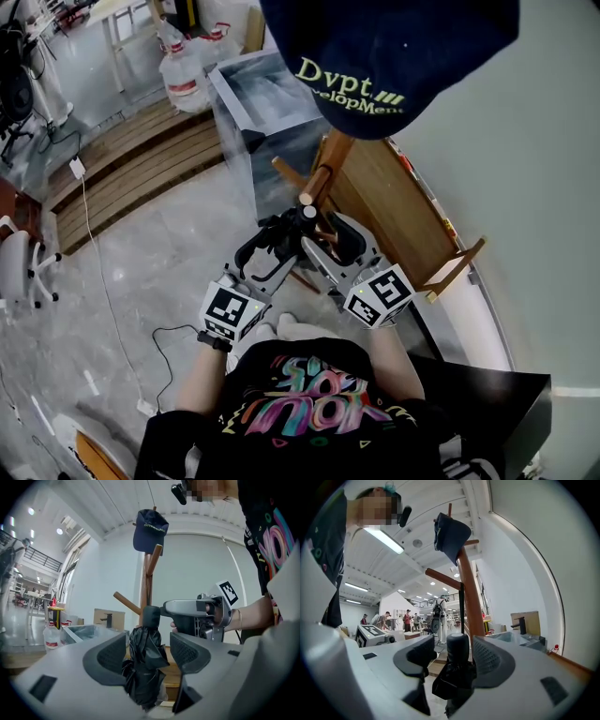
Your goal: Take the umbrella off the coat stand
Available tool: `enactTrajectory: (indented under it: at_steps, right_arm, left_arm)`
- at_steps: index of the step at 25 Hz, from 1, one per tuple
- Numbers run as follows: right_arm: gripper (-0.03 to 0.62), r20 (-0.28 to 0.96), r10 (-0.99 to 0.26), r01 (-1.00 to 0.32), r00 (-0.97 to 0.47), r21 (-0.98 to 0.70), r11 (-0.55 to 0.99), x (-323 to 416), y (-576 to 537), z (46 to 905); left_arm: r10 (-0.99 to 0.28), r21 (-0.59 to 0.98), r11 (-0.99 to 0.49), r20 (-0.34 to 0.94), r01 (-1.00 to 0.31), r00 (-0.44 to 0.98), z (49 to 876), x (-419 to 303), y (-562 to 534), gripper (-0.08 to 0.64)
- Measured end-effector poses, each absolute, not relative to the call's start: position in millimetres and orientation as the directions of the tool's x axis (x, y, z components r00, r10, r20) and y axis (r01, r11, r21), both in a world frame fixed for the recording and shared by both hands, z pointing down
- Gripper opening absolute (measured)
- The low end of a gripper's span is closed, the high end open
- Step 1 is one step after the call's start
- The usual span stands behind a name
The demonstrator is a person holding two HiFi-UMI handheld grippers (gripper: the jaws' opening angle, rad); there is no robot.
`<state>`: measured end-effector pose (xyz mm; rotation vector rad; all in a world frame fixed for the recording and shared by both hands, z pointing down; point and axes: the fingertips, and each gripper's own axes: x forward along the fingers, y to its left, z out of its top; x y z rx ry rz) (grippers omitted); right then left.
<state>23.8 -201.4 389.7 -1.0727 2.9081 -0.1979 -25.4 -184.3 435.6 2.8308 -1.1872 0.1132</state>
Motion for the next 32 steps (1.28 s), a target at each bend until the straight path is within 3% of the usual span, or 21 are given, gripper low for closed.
enactTrajectory:
  at_steps: [22, 27, 32]
  right_arm:
    - [0.261, 0.063, -0.596, -0.599, -0.800, -0.069, 0.797, 10, -222, 419]
    - [0.195, 0.074, -0.615, -0.619, -0.785, -0.047, 0.784, 11, -225, 420]
    - [0.195, 0.065, -0.614, -0.617, -0.787, -0.045, 0.786, 10, -226, 420]
  left_arm:
    - [-0.578, 0.071, -0.799, 0.188, -0.598, 0.794, 486, 14, -225, 0.314]
    - [-0.545, 0.063, -0.822, 0.203, -0.567, 0.813, 489, 27, -224, 0.313]
    - [-0.533, 0.068, -0.831, 0.189, -0.553, 0.825, 485, 26, -225, 0.295]
